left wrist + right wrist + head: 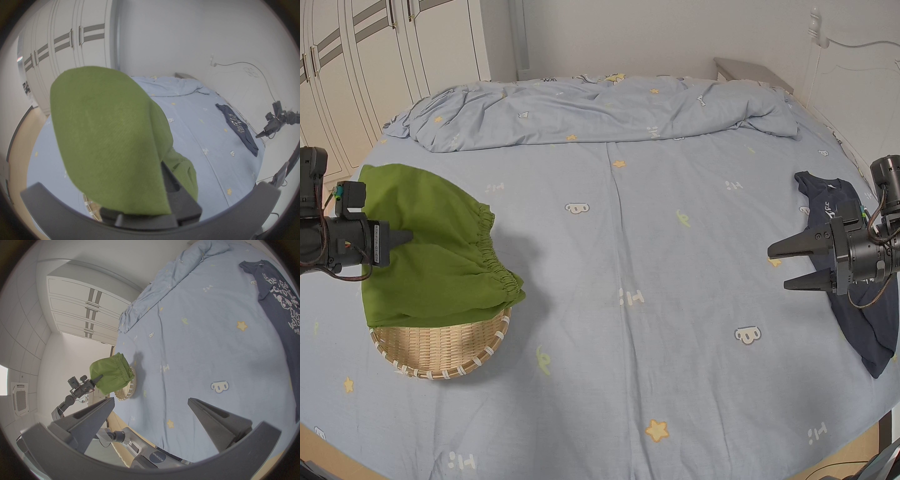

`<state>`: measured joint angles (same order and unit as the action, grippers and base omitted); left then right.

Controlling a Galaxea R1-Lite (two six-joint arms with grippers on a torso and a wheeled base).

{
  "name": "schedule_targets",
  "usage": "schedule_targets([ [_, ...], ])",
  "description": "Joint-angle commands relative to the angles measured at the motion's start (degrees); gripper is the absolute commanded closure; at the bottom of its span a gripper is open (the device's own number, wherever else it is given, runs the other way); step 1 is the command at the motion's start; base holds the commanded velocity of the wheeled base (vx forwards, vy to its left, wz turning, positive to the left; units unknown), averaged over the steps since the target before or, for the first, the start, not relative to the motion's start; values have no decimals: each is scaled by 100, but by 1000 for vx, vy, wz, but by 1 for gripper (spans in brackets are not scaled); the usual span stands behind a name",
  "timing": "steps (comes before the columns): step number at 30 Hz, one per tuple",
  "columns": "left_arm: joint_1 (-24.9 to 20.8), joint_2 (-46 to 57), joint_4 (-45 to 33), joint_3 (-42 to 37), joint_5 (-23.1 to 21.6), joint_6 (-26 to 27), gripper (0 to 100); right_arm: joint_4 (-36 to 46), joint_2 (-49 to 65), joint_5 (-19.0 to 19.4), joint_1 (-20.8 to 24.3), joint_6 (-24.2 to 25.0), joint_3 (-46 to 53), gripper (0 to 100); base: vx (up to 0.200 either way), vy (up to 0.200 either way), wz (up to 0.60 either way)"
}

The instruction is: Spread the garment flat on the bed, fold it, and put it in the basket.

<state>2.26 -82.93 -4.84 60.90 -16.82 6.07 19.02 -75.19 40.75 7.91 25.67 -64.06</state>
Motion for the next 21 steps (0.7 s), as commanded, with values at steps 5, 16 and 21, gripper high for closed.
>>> schedule_targets([
  [5,715,-601,-667,-307,4,-414,100,-3,-4,3,-53,-1,-10,0,0,0,0],
  [16,1023,-2201,-755,-263,812,-554,100,-3,5,3,9,-1,17,0,0,0,0],
  [21,838,-2719,-747,-219,1928,-590,100,-3,-4,3,-9,-1,17,0,0,0,0],
])
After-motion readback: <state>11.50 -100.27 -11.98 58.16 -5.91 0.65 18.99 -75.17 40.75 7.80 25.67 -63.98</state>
